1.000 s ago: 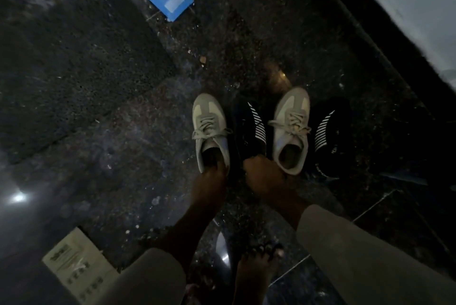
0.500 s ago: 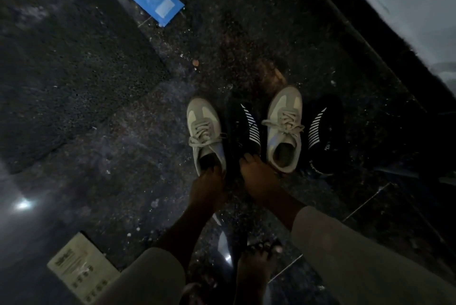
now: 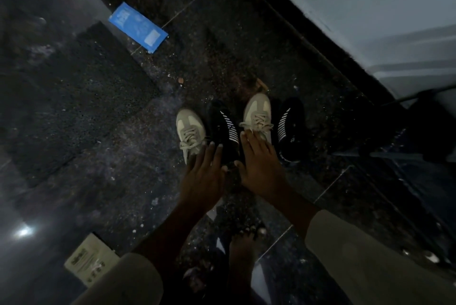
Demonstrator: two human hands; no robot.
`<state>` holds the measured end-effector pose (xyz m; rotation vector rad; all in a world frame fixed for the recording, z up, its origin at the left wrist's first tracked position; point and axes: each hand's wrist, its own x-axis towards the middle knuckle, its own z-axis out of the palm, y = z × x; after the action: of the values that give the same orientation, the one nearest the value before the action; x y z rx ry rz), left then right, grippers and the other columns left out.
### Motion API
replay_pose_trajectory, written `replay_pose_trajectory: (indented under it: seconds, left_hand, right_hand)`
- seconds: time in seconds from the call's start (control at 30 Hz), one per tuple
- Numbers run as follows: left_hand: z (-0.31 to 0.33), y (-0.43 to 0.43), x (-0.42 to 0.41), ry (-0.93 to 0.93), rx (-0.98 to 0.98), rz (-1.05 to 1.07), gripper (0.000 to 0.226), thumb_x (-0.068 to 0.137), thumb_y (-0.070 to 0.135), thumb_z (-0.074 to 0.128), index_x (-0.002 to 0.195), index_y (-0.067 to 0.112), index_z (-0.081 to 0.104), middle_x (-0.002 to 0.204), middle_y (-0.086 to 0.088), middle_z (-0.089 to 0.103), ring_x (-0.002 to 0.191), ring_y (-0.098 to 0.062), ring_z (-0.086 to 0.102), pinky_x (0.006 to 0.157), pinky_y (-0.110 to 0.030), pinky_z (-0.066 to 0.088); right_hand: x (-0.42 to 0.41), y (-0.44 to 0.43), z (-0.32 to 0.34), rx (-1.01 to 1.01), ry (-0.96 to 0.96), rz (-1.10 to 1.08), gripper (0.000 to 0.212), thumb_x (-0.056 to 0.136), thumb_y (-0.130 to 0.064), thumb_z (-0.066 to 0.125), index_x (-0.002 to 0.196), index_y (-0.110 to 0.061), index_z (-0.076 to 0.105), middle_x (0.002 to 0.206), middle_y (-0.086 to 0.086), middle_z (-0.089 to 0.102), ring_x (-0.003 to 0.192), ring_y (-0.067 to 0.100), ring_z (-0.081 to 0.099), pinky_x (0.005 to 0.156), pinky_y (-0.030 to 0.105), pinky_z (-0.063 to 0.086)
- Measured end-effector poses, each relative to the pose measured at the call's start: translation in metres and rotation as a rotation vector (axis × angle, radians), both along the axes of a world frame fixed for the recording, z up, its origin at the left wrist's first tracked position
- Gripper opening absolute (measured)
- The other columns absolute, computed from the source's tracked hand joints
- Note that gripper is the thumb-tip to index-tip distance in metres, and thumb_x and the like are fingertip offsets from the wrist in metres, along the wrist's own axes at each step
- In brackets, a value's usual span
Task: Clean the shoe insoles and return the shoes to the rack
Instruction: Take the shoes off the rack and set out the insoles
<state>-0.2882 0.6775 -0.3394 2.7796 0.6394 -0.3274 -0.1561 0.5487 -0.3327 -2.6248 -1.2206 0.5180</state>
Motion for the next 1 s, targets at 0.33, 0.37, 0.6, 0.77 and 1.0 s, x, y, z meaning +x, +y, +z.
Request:
replay_pose_trajectory:
  seconds: [0.33, 0.37, 0.6, 0.77, 1.0]
  left_hand:
    - [0.116, -0.051, 0.035, -0.141, 0.081, -0.188, 0.060, 0.106, 0.038, 0.034, 0.159, 0.014, 0.021, 0.167, -0.008, 0.016, 0.156, -0.025, 0.006, 0.123, -0.049, 0.017]
    - [0.125, -0.059, 0.036, -0.151, 0.087, -0.216, 0.061, 0.105, 0.039, 0.034, 0.159, 0.014, 0.021, 0.167, -0.008, 0.015, 0.156, -0.025, 0.006, 0.122, -0.050, 0.017]
    - [0.164, -0.135, 0.052, -0.213, 0.116, -0.406, 0.064, 0.105, 0.037, 0.035, 0.161, 0.013, 0.012, 0.168, -0.011, 0.010, 0.156, -0.028, 0.004, 0.122, -0.053, 0.018]
    - [0.181, -0.205, 0.073, -0.310, 0.128, -0.527, 0.064, 0.104, 0.034, 0.040, 0.160, 0.013, 0.018, 0.168, -0.009, 0.012, 0.156, -0.028, 0.006, 0.122, -0.051, 0.019]
    - [0.177, -0.296, 0.126, -0.427, 0.137, -0.694, 0.058, 0.106, 0.037, 0.024, 0.159, 0.013, 0.021, 0.167, -0.010, 0.017, 0.155, -0.026, 0.008, 0.122, -0.050, 0.018]
  right_hand:
    - [0.001, -0.077, 0.110, 0.078, -0.110, -0.133, 0.074, 0.093, -0.035, 0.055, 0.156, -0.005, 0.032, 0.164, 0.014, 0.028, 0.154, 0.030, 0.022, 0.116, 0.046, 0.033]
    - [0.000, -0.088, 0.118, 0.088, -0.122, -0.148, 0.077, 0.092, -0.036, 0.058, 0.157, -0.005, 0.030, 0.166, 0.013, 0.025, 0.155, 0.029, 0.019, 0.117, 0.046, 0.032]
    - [-0.007, -0.183, 0.166, 0.093, -0.220, -0.307, 0.075, 0.097, -0.041, 0.051, 0.158, -0.006, 0.025, 0.168, 0.011, 0.017, 0.157, 0.027, 0.012, 0.122, 0.043, 0.025]
    - [-0.014, -0.261, 0.181, 0.076, -0.256, -0.405, 0.070, 0.103, -0.043, 0.037, 0.161, -0.009, 0.016, 0.170, 0.007, 0.005, 0.158, 0.022, -0.001, 0.123, 0.037, 0.007]
    - [0.006, -0.357, 0.177, 0.130, -0.298, -0.533, 0.065, 0.105, -0.045, 0.033, 0.158, -0.007, 0.029, 0.167, 0.010, 0.022, 0.156, 0.026, 0.017, 0.120, 0.045, 0.024]
